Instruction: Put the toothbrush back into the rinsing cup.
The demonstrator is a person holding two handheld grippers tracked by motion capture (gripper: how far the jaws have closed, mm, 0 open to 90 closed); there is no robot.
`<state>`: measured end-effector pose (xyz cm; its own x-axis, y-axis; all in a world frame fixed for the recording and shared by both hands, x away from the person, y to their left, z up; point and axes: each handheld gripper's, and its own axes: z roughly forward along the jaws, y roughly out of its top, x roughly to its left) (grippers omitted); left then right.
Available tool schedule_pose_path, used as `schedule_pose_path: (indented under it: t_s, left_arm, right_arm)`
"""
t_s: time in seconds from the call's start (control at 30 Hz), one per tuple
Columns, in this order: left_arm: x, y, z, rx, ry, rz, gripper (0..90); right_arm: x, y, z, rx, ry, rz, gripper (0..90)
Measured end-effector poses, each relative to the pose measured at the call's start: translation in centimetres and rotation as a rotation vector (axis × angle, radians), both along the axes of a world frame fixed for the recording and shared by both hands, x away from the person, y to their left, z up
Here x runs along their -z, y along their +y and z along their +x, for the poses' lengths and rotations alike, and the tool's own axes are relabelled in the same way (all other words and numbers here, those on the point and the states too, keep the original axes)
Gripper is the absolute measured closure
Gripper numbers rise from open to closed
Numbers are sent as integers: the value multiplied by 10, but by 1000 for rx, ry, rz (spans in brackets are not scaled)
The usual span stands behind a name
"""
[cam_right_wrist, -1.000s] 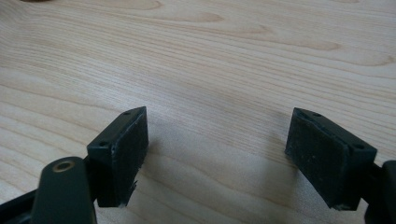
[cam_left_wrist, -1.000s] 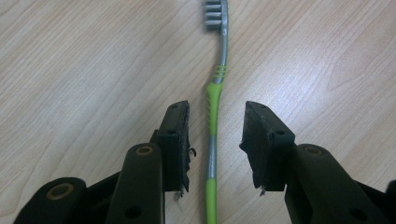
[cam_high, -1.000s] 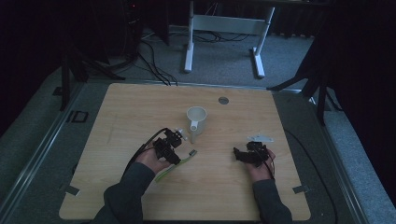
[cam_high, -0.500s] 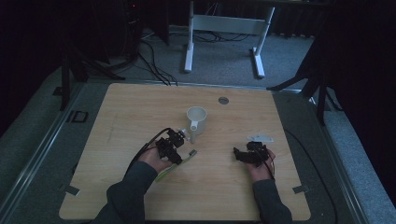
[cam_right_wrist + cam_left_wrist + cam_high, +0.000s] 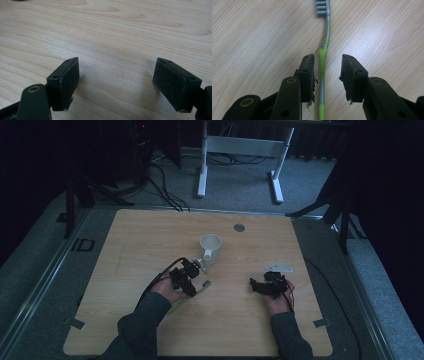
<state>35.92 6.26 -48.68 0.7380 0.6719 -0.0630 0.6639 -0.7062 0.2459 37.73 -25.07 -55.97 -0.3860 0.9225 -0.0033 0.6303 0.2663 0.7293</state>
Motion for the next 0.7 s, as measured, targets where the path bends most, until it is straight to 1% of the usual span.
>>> schedule_pose_path:
  t_s: [0.37, 0.43, 0.5, 0.53, 0.7]
  left_arm:
    - [6, -4, 4, 6, 28, 24, 663]
    - [8, -5, 6, 7, 37, 37, 665]
    - [9, -6, 7, 9, 37, 41, 667]
    - [10, -7, 7, 9, 48, 45, 667]
    - [11, -8, 9, 8, 61, 52, 679]
  right_arm:
    - [0, 0, 0, 0, 1, 1, 207]
    - [0, 0, 0, 0, 1, 1, 207]
    - [0, 0, 0, 0, 1, 1, 207]
    - [0, 0, 0, 0, 1, 1, 207]
    - [0, 0, 0, -1, 1, 1, 208]
